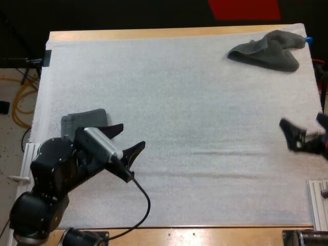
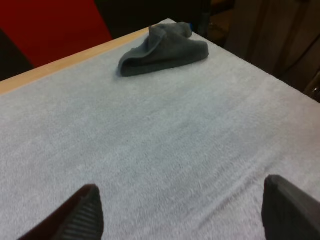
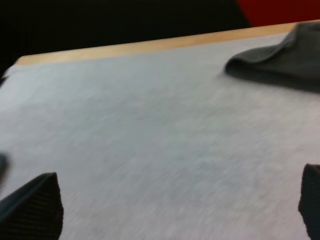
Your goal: Pick towel from pile fold and stack
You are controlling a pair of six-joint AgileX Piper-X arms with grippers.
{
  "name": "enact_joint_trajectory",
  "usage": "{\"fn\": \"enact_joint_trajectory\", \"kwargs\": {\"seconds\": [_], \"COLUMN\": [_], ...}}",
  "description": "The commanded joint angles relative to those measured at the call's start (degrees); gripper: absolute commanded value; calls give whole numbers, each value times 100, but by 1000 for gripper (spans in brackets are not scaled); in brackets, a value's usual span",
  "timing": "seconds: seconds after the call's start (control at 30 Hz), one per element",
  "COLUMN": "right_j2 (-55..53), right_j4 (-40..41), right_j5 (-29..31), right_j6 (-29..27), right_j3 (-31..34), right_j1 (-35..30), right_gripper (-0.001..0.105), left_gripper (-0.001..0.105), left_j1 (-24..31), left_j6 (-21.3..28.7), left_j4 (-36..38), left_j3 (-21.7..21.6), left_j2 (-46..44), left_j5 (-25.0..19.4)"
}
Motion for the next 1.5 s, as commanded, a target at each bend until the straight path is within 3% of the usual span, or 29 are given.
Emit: {"fn": "enact_joint_trajectory", "kwargs": {"seconds": [0.0, 0.13, 0.3, 0.53, 0.7, 0.9, 1.23, 1.33, 1.47], "right_j2": [415, 1584, 3435, 5449, 6826, 7823, 8550, 8683, 8781], "right_j4": [-468, -1256, -1941, -1947, -1640, -1513, -1450, -1450, -1450], "right_j5": [227, 632, 1593, 2182, 2613, 2821, 2350, 2280, 2281], "right_j6": [89, 402, 477, 474, 950, 1402, 2350, 2637, 3191], "right_j3": [-77, -345, -1119, -2393, -3478, -4307, -4451, -4451, -4451], "right_j1": [-2, -2, -2, -16, -16, -29, -231, -284, -299], "right_gripper": [93, 93, 93, 93, 93, 93, 93, 82, 44], "left_gripper": [65, 65, 65, 65, 65, 65, 65, 65, 65], "left_j1": [-10, -10, -10, -10, -10, -10, -10, -10, -10], "left_j6": [-34, -34, -34, -34, -34, -34, -40, -45, -77], "left_j4": [-177, -320, -421, -419, -419, -419, -419, -419, -419], "left_j3": [-29, -29, -29, -29, -29, -29, -29, -29, -29], "left_j2": [37, 135, 141, 141, 141, 141, 141, 141, 141], "left_j5": [47, 47, 47, 47, 47, 47, 47, 47, 45]}}
